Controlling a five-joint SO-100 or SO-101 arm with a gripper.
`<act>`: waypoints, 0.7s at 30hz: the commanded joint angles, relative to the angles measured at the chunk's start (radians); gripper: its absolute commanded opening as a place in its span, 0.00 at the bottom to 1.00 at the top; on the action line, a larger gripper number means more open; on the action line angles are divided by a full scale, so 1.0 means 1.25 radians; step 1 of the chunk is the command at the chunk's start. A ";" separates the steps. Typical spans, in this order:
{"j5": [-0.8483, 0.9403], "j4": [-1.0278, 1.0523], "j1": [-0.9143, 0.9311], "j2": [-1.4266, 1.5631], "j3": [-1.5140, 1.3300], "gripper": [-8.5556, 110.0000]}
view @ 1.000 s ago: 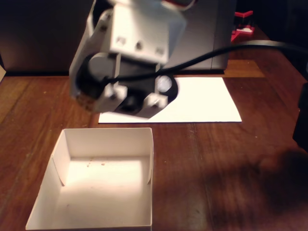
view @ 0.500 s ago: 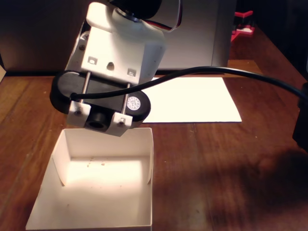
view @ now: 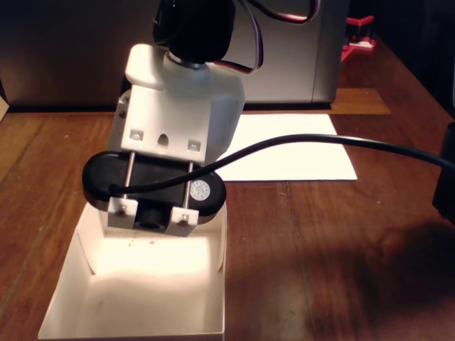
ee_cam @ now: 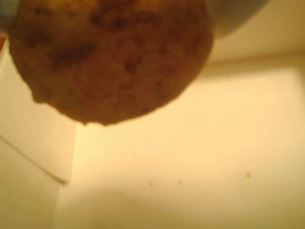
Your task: Grasp a mini cookies block and put it in the white box.
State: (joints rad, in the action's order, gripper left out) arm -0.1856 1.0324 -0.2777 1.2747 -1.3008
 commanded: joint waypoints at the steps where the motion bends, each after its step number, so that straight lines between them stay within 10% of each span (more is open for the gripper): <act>1: -0.011 0.001 0.006 0.029 0.076 0.21; 9: 0.015 -0.001 0.010 0.016 0.074 0.44; 21: 0.034 -0.010 0.016 0.028 0.072 0.43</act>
State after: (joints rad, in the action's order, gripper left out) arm -0.1457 1.0308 -0.2715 1.2441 -1.3008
